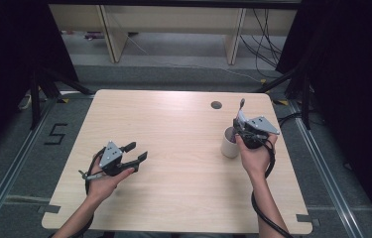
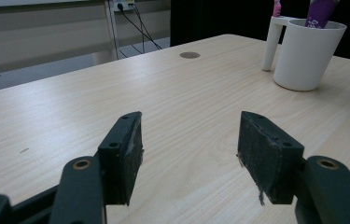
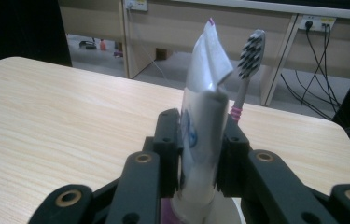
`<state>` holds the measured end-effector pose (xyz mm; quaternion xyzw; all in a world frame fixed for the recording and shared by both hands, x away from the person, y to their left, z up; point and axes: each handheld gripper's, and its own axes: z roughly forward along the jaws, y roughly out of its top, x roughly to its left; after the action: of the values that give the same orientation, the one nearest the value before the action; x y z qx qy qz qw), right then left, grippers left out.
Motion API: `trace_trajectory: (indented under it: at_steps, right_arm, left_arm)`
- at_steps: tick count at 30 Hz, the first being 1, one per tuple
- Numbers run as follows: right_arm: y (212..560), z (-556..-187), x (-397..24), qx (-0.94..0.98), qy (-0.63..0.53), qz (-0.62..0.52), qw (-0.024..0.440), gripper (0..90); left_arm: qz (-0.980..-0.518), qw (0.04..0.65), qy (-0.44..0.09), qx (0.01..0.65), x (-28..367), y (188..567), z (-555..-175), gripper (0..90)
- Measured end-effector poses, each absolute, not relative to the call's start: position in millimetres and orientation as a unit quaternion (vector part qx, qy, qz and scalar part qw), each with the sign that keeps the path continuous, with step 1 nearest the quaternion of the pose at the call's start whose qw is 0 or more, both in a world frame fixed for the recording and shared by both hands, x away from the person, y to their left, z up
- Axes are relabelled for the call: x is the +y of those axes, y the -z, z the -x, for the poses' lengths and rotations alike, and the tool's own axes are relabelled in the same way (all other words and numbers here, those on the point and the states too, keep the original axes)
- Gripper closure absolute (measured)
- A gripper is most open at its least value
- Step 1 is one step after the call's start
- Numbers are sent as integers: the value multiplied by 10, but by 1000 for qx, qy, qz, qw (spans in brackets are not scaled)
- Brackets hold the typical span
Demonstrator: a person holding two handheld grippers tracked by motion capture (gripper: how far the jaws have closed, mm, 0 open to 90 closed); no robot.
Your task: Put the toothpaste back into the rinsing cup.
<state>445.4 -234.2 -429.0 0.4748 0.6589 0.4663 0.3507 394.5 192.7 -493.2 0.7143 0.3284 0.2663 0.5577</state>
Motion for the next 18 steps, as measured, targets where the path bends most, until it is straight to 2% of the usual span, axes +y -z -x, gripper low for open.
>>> trace_trajectory:
  at_steps: [7,15,18]
  right_arm:
    - [4297,-4485,-2341,664,-466,-470,348,690]
    - [4278,-4490,-2339,665,-466,-467,348,574]
    - [4275,-4478,-2325,661,-470,-479,334,531]
  left_arm:
    - [-714,557,-267,328,1927,4923,-3950,402]
    - [-714,557,-267,328,1928,4920,-3954,402]
    - [-711,563,-266,326,1927,4923,-3964,402]
